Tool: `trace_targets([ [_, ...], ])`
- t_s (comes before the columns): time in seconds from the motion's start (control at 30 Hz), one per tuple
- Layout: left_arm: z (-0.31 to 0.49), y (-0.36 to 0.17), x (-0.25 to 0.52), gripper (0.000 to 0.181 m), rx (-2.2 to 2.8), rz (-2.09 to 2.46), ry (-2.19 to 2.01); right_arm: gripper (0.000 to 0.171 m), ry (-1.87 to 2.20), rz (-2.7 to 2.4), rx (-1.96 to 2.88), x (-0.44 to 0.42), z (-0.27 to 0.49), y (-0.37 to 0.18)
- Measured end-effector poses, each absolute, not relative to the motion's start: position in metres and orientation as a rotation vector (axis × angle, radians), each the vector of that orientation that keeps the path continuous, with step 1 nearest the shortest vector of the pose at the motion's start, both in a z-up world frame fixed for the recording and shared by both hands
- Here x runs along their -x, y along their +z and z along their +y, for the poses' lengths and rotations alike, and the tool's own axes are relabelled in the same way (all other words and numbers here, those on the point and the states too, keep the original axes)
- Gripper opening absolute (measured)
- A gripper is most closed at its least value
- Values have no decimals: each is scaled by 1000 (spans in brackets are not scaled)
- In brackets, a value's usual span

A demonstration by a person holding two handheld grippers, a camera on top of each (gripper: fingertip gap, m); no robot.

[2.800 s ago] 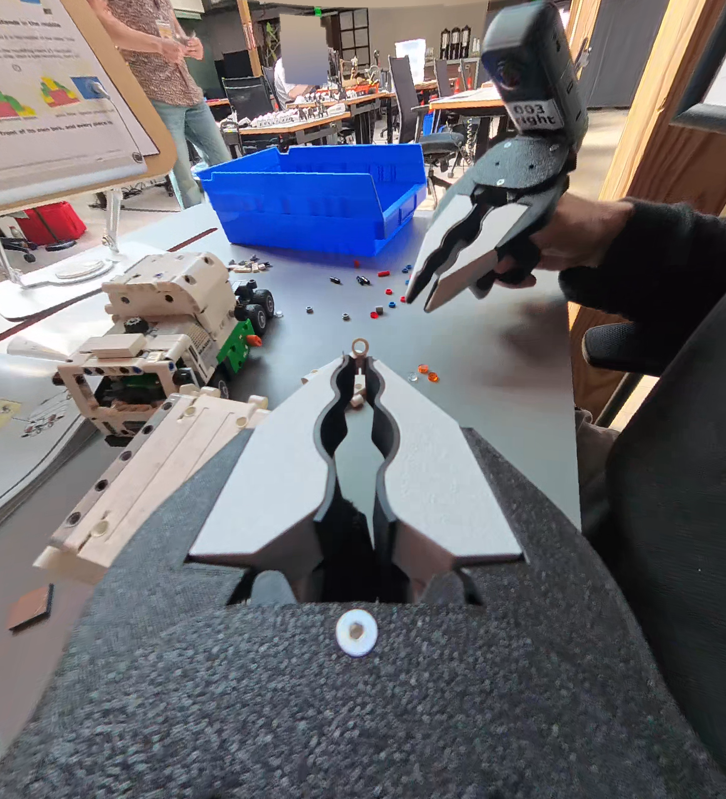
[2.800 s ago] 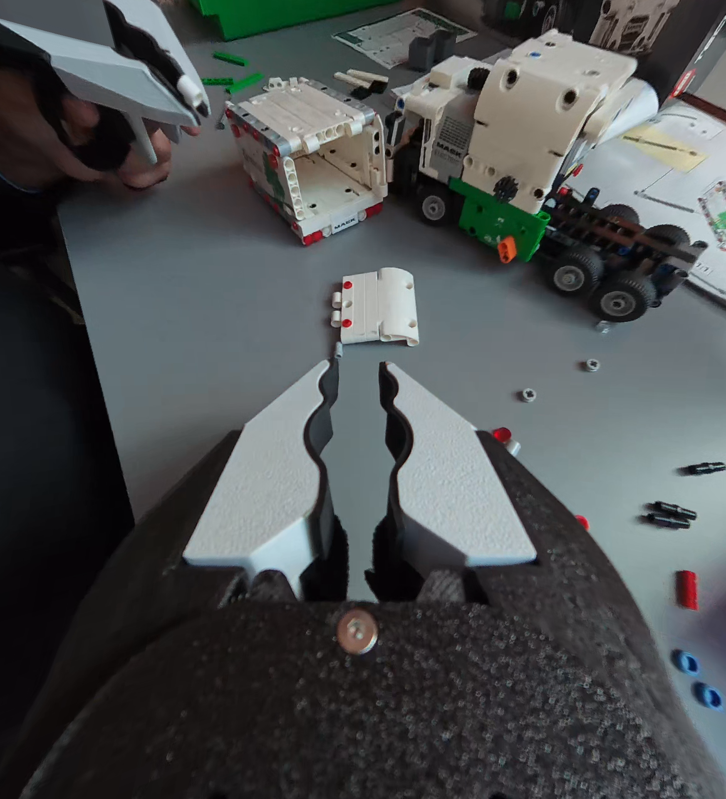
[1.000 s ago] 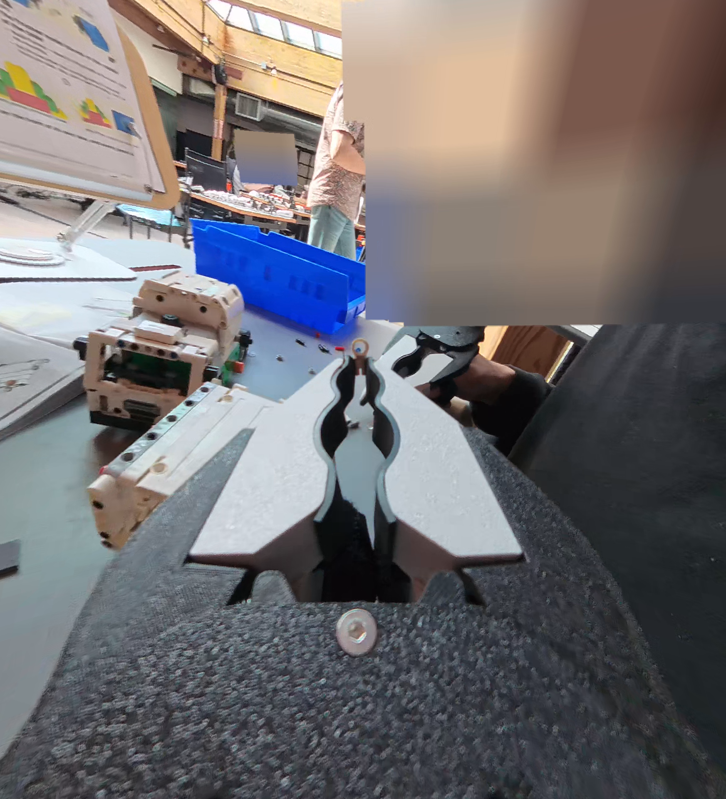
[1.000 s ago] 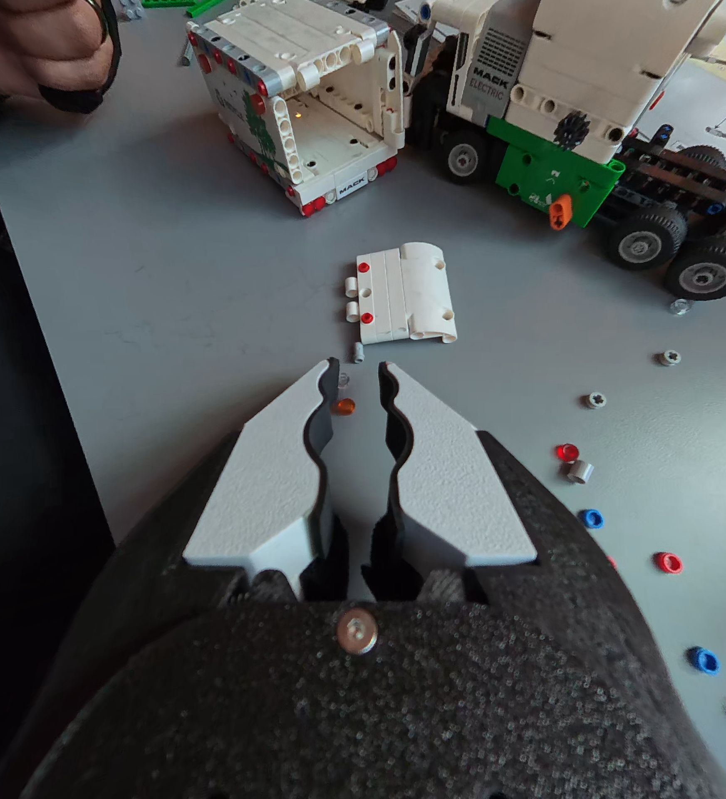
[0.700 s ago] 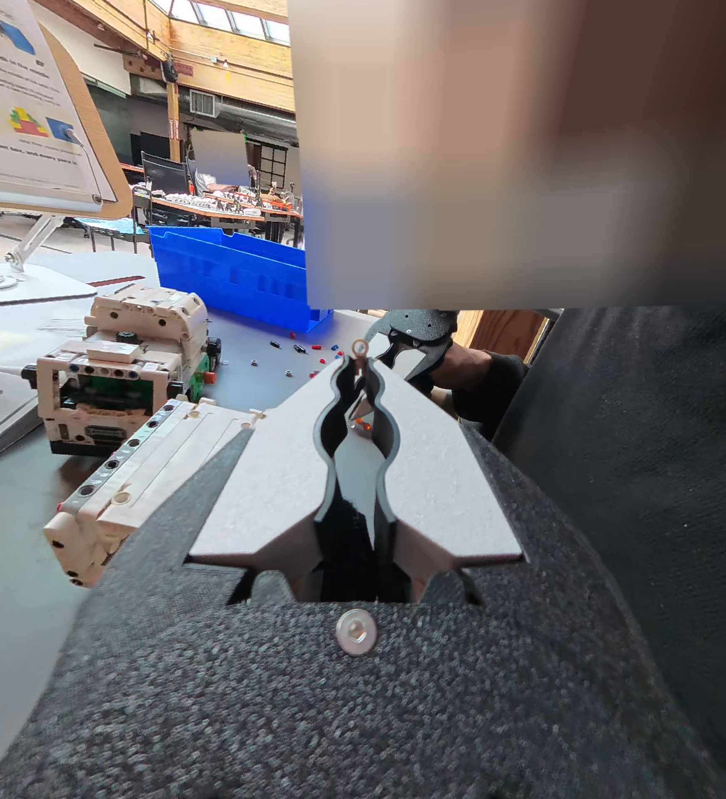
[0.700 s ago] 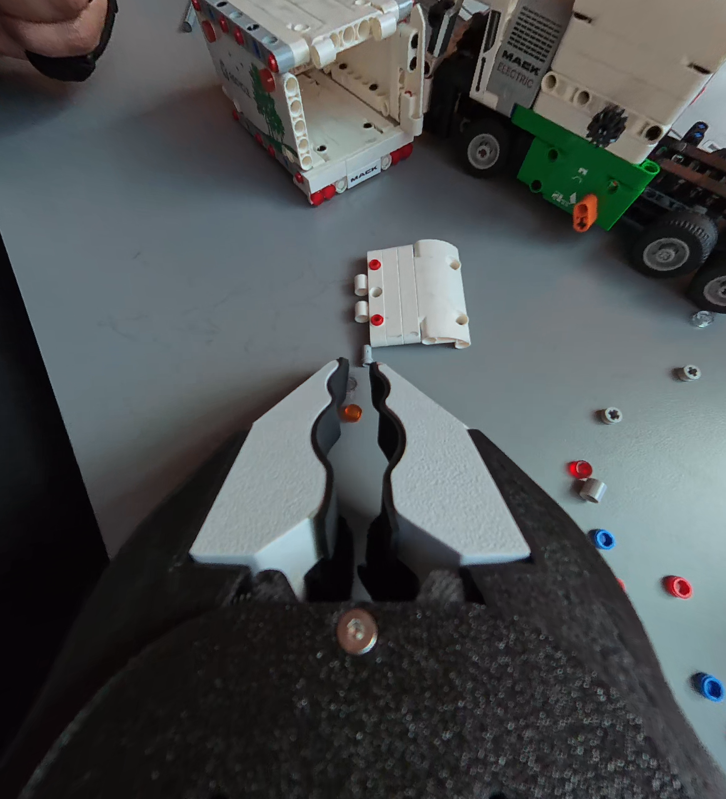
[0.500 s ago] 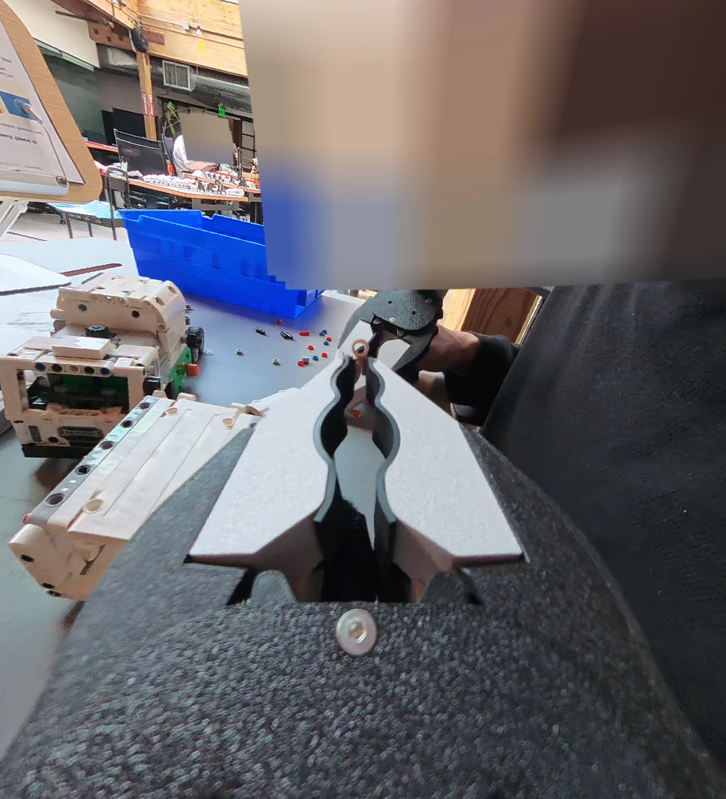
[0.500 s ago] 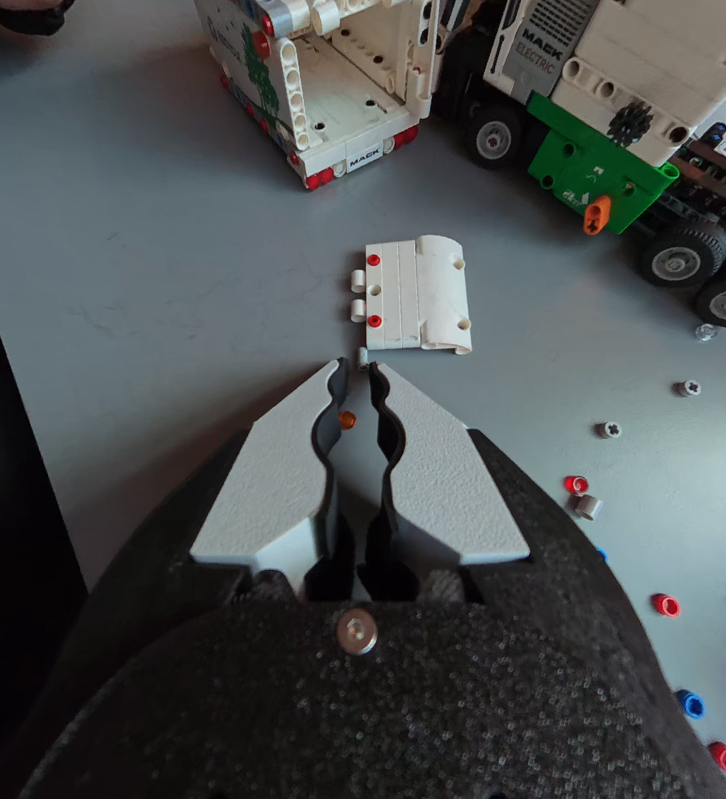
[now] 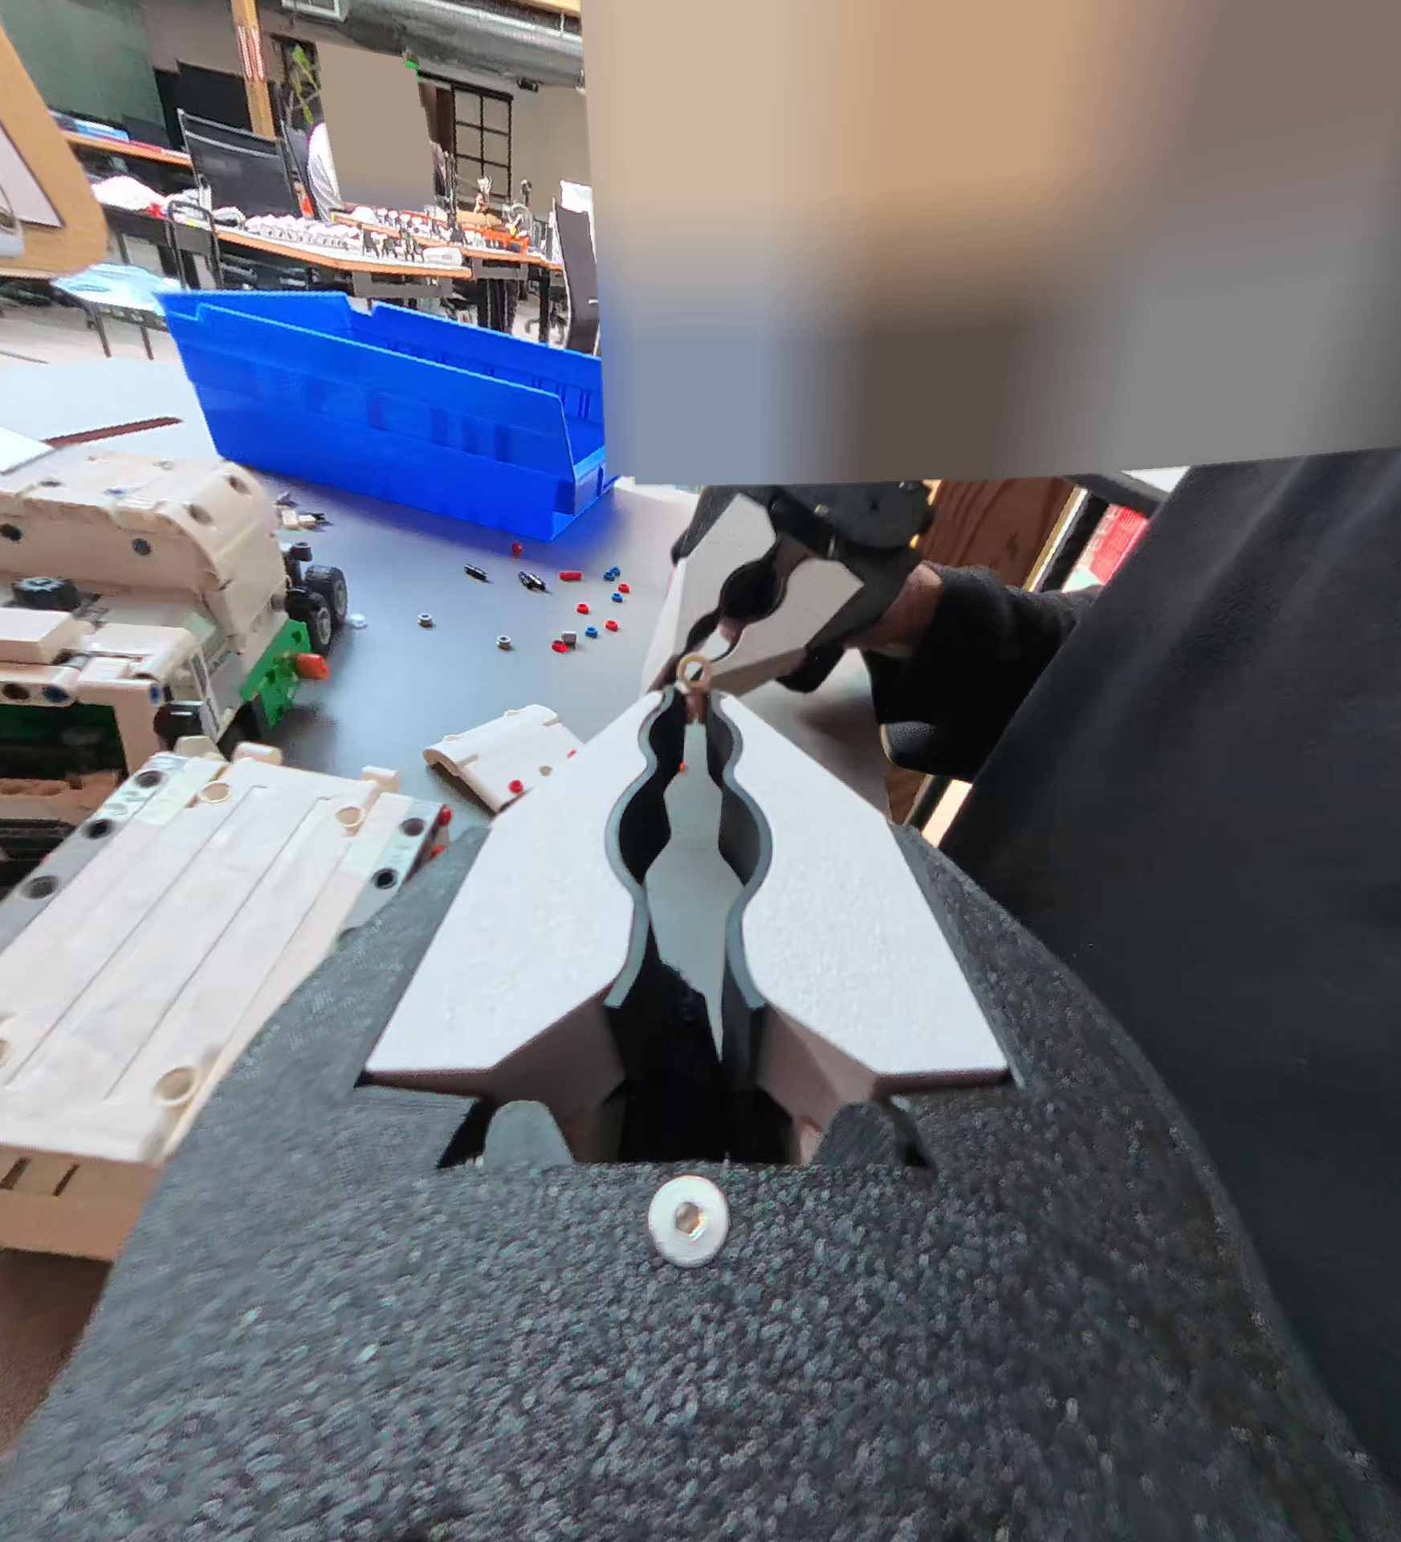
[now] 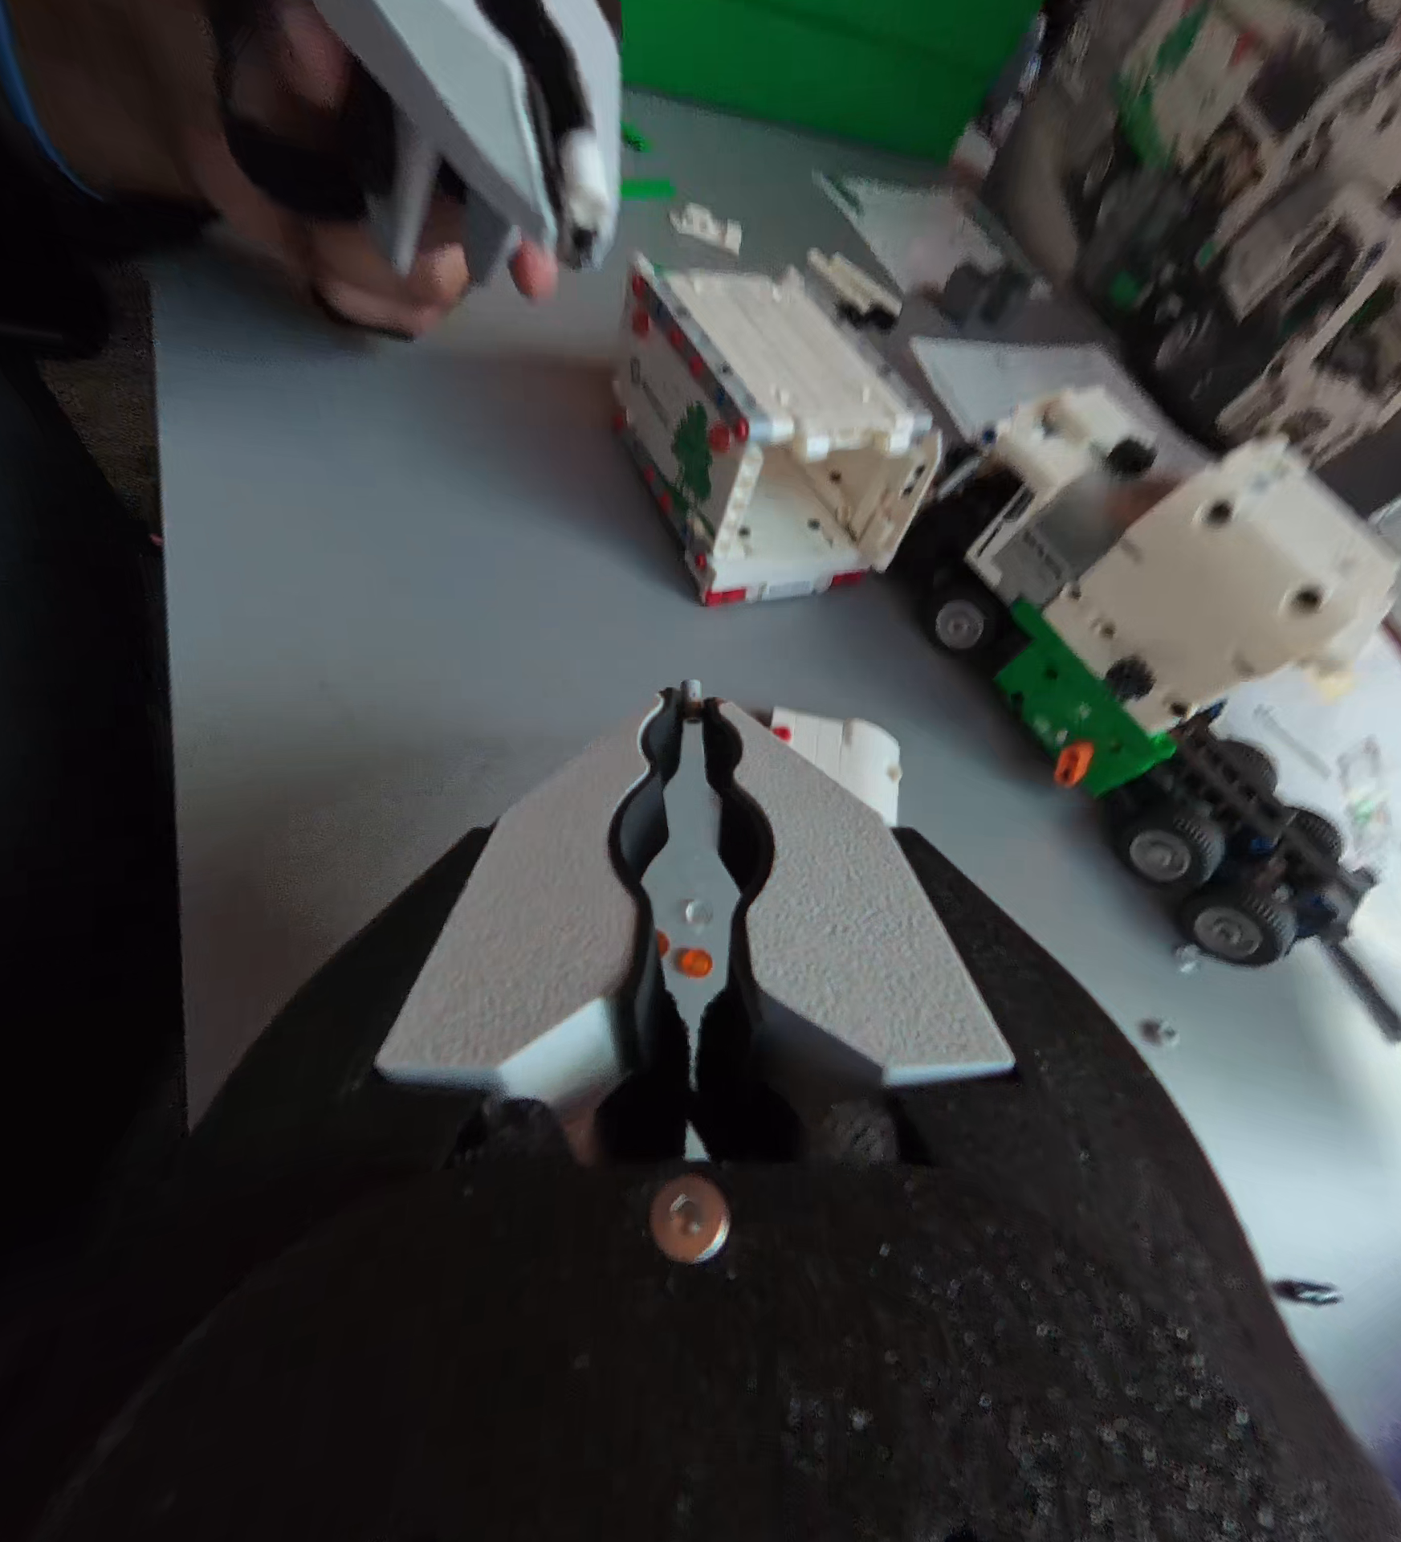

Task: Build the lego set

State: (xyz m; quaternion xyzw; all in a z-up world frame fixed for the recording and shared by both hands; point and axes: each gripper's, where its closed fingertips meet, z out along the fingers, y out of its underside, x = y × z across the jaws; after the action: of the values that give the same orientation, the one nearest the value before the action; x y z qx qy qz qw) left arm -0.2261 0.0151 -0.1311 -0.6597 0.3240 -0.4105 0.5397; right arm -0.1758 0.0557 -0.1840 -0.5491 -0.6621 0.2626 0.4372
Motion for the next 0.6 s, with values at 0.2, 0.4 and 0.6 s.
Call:
trace_targets([
  [0.2, 9, -132, 210, 2, 1517, 847, -897, 3, 945, -1597, 1131, 209, 14, -129],
  [0.4, -1, -137, 210, 2, 1471, 910, -802, 3, 1022, -1616, 1106, 209, -3, -131],
  [0.6, -13, -132, 201, 2, 1414, 953, -869, 3, 1048, -1591, 1112, 208, -9, -129],
])
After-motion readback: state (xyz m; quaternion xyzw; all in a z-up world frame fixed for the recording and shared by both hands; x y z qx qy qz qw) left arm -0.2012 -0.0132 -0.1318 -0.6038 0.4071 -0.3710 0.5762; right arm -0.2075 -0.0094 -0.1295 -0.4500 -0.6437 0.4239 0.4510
